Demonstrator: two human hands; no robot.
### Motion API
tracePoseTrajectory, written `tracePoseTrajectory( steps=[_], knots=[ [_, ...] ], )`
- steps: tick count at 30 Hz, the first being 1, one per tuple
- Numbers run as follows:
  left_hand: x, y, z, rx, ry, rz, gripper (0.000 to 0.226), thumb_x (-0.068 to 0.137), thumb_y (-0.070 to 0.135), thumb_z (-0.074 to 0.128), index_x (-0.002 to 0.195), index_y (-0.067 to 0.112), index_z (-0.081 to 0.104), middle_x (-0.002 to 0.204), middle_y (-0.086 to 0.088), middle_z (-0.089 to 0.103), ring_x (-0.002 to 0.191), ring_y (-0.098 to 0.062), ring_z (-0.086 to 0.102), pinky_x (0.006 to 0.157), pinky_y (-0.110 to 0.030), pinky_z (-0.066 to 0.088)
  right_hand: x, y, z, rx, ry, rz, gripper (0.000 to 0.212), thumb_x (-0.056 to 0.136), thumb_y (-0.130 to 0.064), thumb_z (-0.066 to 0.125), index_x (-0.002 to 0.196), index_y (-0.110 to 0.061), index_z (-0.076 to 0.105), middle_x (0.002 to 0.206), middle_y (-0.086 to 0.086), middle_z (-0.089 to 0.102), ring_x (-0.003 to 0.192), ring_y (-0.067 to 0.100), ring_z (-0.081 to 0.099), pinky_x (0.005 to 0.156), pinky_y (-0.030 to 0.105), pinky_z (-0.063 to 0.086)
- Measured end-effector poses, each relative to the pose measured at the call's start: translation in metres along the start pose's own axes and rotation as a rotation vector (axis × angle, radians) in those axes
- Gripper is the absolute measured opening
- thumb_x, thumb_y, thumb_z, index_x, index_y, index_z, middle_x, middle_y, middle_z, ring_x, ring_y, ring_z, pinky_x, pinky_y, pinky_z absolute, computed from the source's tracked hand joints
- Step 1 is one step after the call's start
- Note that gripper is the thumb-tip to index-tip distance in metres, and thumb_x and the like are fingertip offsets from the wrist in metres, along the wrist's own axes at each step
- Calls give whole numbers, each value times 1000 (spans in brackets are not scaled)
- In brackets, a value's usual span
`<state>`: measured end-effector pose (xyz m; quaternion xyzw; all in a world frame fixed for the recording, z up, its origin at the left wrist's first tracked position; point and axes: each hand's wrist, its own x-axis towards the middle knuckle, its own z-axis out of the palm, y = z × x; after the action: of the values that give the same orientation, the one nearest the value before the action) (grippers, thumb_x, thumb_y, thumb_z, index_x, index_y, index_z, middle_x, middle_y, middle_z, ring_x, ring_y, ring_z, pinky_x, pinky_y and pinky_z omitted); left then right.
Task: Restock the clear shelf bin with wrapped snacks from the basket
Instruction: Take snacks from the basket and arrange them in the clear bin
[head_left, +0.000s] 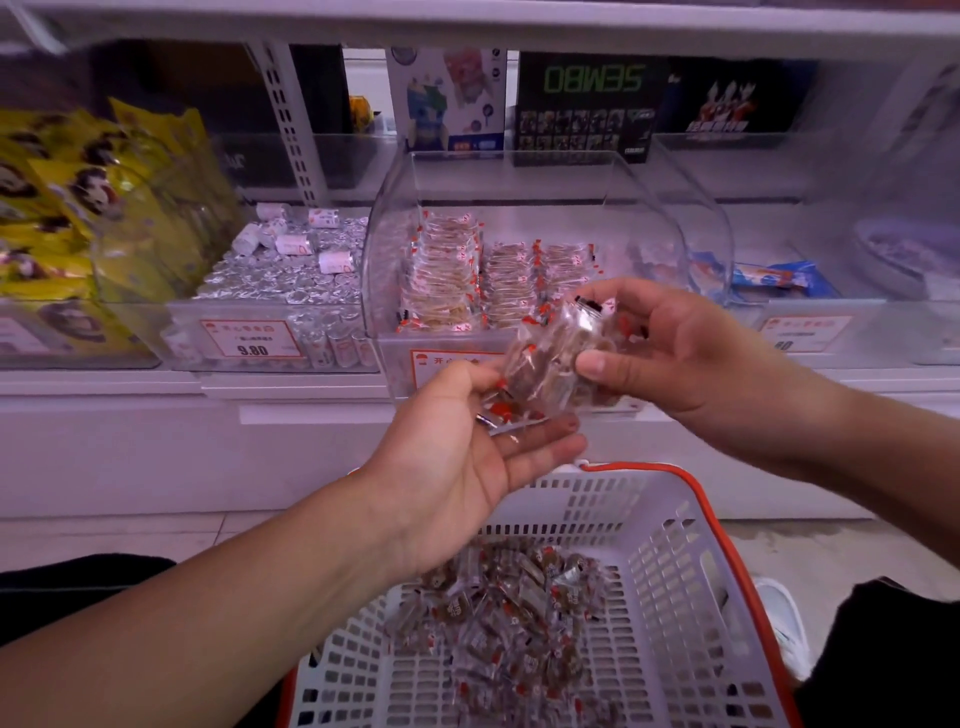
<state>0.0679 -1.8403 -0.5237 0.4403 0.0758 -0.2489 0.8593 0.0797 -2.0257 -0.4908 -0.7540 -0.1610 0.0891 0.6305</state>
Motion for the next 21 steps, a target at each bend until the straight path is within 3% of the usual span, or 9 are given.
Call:
tracePoseTrajectory(
  steps=[4,7,9,11,12,15,17,21],
  knots=[
    [1,10,4,167,-89,68,43,101,41,45,127,12,63,115,-13,72,89,-27,72,73,-35,61,0,9,16,-268,67,-137,46,91,-7,62,135,-11,50,124,14,55,112,29,60,98,48,51],
    [1,17,5,220,-131,132,32,100,34,48,121,16,64,103,-12,74,78,-24,72,67,-32,60,0,9,19,-264,29,-138,61,94,-22,56,150,-20,32,136,6,49,124,22,54,107,46,45],
    [1,22,5,275,-149,177,24,100,30,49,108,24,71,95,-10,73,74,-21,70,64,-31,59,3,5,18,-148,-29,-102,69,96,-17,51,156,-25,17,139,7,49,122,23,56,108,45,44],
    [0,30,6,378,-156,218,31,100,29,48,89,35,76,92,-6,73,74,-18,69,62,-28,59,6,1,15,-105,-89,-89,73,98,-7,48,157,-27,10,144,6,47,114,18,58,104,39,47],
    [-1,35,8,436,-163,232,30,100,30,47,92,36,75,93,-6,72,74,-18,68,61,-27,58,8,-1,15,-118,-122,-90,72,99,-7,48,157,-28,9,141,5,50,107,16,58,99,36,48],
    [-3,56,13,563,-190,203,21,101,32,47,112,24,63,90,-10,67,71,-16,64,57,-25,55,18,-13,13,-206,-171,-128,70,96,-14,52,155,-27,17,119,2,62,98,16,61,93,29,51],
    [0,78,17,641,-199,179,25,99,33,49,115,19,61,84,-9,67,68,-15,64,55,-24,54,31,-27,6,-262,-140,-186,59,91,-16,60,144,-23,37,106,-7,65,98,10,65,89,29,56],
    [27,116,23,848,-149,213,29,94,37,56,103,9,57,82,-9,68,64,-13,66,50,-21,51,67,-41,-14,-352,-15,-249,41,77,-21,80,113,-22,62,100,-1,68,90,33,69,78,54,58]
  ],
)
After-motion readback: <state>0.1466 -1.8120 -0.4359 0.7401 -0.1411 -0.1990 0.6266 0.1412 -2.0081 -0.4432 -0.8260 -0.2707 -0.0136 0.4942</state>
